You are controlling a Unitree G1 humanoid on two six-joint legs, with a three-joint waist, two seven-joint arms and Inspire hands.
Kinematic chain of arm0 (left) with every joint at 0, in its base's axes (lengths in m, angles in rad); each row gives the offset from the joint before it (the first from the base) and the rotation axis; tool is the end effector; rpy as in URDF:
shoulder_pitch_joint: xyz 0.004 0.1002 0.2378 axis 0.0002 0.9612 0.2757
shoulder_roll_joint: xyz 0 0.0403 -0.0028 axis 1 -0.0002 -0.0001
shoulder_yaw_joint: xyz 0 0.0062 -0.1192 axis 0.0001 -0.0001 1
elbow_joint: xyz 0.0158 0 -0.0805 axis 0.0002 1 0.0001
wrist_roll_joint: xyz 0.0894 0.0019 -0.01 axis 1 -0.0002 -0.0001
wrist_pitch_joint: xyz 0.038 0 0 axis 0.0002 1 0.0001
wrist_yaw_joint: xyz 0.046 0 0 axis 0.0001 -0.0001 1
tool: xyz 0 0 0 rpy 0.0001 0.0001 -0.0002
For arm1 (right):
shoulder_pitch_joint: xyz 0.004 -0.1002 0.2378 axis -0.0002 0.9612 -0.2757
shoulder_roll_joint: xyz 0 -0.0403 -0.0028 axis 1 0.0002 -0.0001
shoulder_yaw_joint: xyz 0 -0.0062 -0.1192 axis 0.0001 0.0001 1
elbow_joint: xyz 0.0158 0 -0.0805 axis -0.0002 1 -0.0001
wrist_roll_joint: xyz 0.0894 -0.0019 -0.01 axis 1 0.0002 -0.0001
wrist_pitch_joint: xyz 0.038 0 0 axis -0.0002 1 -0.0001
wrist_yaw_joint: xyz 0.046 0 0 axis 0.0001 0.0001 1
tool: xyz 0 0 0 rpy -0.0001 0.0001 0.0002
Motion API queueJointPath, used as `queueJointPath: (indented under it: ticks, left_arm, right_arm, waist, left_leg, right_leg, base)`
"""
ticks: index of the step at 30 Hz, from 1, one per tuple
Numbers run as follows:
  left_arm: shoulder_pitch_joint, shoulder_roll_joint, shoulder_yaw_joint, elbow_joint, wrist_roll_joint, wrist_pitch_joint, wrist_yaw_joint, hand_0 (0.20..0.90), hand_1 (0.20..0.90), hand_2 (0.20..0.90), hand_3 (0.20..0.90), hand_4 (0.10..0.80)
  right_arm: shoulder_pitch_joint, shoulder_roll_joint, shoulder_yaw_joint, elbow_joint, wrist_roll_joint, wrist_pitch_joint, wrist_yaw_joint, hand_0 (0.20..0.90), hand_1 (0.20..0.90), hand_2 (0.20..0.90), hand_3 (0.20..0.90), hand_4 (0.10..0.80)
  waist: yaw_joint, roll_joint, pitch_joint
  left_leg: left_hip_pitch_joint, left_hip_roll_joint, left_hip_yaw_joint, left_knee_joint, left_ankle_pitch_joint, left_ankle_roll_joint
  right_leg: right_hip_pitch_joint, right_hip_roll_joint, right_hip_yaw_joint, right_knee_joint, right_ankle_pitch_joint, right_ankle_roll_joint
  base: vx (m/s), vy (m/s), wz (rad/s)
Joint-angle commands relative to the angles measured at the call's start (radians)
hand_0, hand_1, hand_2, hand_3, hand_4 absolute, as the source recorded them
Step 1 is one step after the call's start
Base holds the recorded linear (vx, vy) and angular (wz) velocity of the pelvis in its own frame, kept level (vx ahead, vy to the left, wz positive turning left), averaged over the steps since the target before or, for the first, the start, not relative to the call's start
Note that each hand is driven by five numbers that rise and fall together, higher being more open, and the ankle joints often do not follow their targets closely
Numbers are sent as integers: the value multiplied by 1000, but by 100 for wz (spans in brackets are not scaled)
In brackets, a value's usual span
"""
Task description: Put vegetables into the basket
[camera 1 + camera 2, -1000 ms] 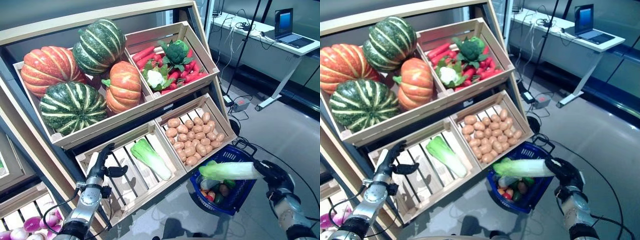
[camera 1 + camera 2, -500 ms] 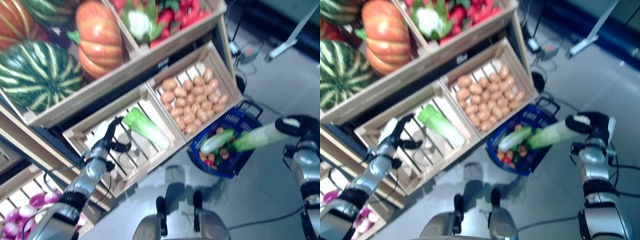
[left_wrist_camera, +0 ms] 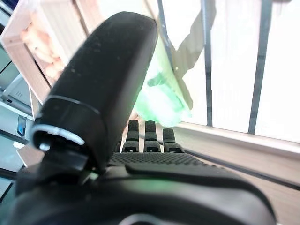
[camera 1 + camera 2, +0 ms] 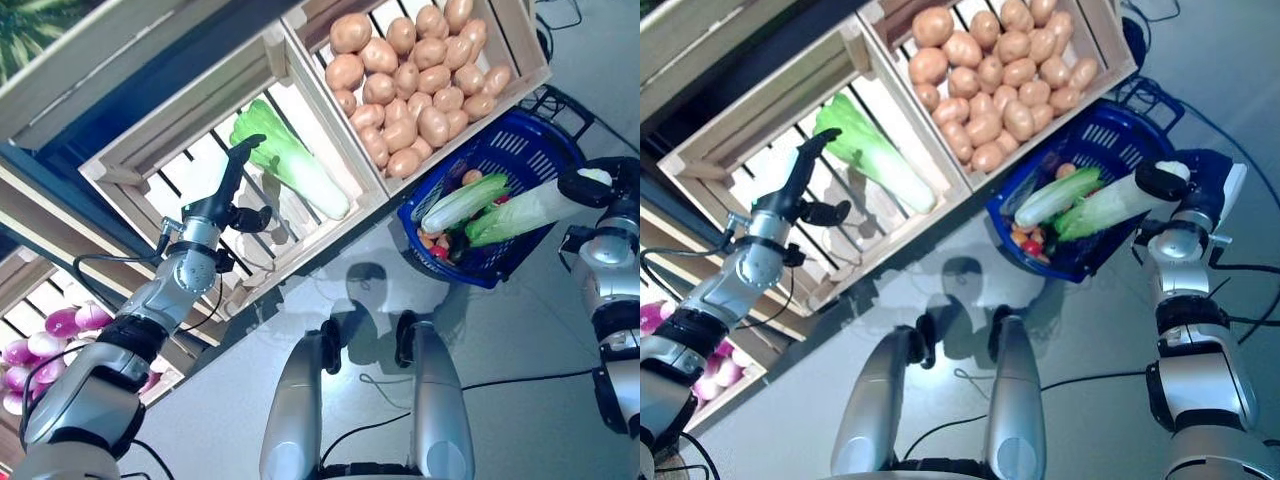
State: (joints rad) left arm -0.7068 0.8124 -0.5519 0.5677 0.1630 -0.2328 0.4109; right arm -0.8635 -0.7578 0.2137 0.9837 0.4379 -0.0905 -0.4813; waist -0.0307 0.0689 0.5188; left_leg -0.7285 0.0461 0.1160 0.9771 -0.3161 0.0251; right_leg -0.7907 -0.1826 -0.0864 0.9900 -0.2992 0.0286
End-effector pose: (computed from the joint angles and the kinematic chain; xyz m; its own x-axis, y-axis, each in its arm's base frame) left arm 0.3065 0.2538 0.1335 0.9195 -0.1235 0.3733 -0.2792 0.4634 0.8410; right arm 0.3216 -0.3162 0.1610 0.7235 -0.6624 0.1945 0.6900 0.6844 -0.2356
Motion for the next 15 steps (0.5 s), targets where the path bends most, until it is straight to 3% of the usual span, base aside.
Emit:
queueJointPath:
  ticks: [1, 5, 15]
  left_arm:
    - [-124, 60, 29, -60, 49, -42, 131, 900, 900, 900, 900, 800]
    - [-207, 127, -62, -37, 157, -5, 176, 900, 900, 900, 900, 800]
    - [-331, 208, -179, 7, 301, 67, 300, 900, 900, 900, 900, 800]
  right_arm:
    - [-111, -125, 34, 39, -48, -41, -53, 900, 900, 900, 900, 800]
    - [-146, -141, 47, 76, 12, -36, -33, 900, 900, 900, 900, 800]
    - [-178, -148, 103, 69, 38, -60, 52, 900, 900, 900, 900, 800]
  waist:
    - [0, 18, -56]
    - [-11, 32, -45]
    - [-31, 36, -23]
  left_leg:
    - [8, 4, 27, 31, -38, -19]
    - [-29, 12, 29, 89, -57, -18]
    - [-44, 32, 33, 122, -66, -28]
  right_leg:
    - [69, -21, -28, -3, 21, -45]
    - [21, -25, -13, 48, 9, -43]
    - [-8, -26, -2, 76, 8, -33]
  base:
    - [0, 0, 0]
    - [-1, 33, 7]
    - [13, 33, -2]
